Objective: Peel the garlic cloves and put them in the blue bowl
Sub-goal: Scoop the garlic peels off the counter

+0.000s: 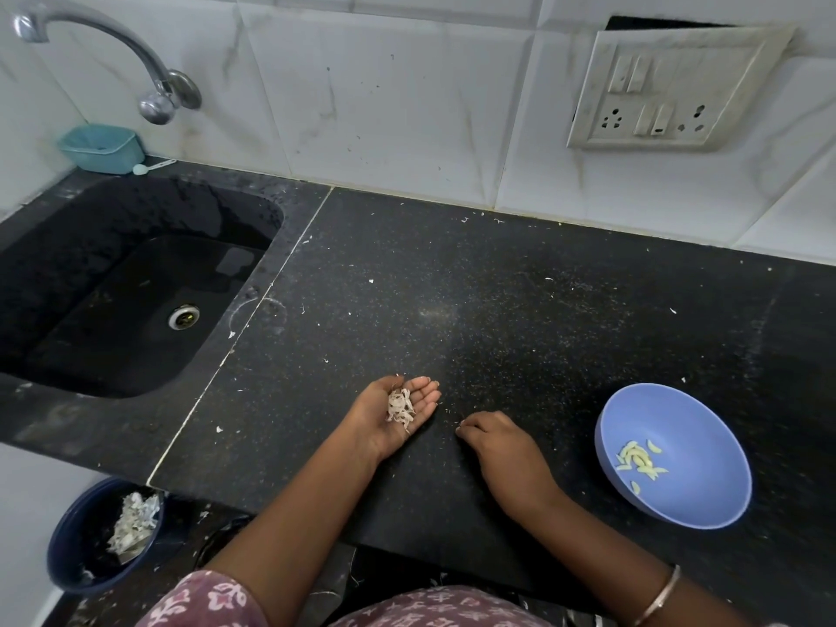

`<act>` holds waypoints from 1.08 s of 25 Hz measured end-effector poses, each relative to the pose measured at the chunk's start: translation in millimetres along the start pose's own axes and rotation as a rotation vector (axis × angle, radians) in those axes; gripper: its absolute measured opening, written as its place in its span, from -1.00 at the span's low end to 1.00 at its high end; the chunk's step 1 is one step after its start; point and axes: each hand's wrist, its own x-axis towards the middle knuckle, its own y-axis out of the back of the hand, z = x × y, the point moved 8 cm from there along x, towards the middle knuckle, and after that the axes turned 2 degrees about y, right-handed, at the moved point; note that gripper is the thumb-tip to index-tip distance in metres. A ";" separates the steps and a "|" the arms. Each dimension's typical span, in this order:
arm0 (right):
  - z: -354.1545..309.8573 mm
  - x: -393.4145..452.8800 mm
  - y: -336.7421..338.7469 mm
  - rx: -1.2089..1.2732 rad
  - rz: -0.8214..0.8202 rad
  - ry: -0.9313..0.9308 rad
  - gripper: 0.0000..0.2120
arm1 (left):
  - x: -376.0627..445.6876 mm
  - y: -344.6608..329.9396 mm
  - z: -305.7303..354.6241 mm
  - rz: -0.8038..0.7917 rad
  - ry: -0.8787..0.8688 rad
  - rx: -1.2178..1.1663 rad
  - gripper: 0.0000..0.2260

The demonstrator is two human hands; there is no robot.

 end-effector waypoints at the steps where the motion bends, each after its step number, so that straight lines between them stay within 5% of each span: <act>1: -0.3 2.3 0.6 0.007 -0.012 -0.026 -0.78 | 0.1 0.3 -0.4 -0.001 -0.001 0.003 -0.68; 10: 8.5 28.1 3.4 0.140 -0.079 -0.247 -0.87 | -5.4 2.7 -1.6 0.002 -0.017 0.012 -0.68; 14: 16.5 33.5 0.0 0.764 -0.079 -0.492 -0.86 | -5.4 7.1 -1.6 0.004 -0.033 0.018 -0.67; 16: 2.1 42.7 6.4 0.926 -0.054 -0.465 -0.85 | -4.8 5.9 -3.9 -0.023 -0.037 0.000 -0.67; 27: -49.8 78.4 38.4 0.554 -0.019 -0.112 -0.73 | -24.9 -2.1 4.6 -0.152 -0.089 -0.054 -0.70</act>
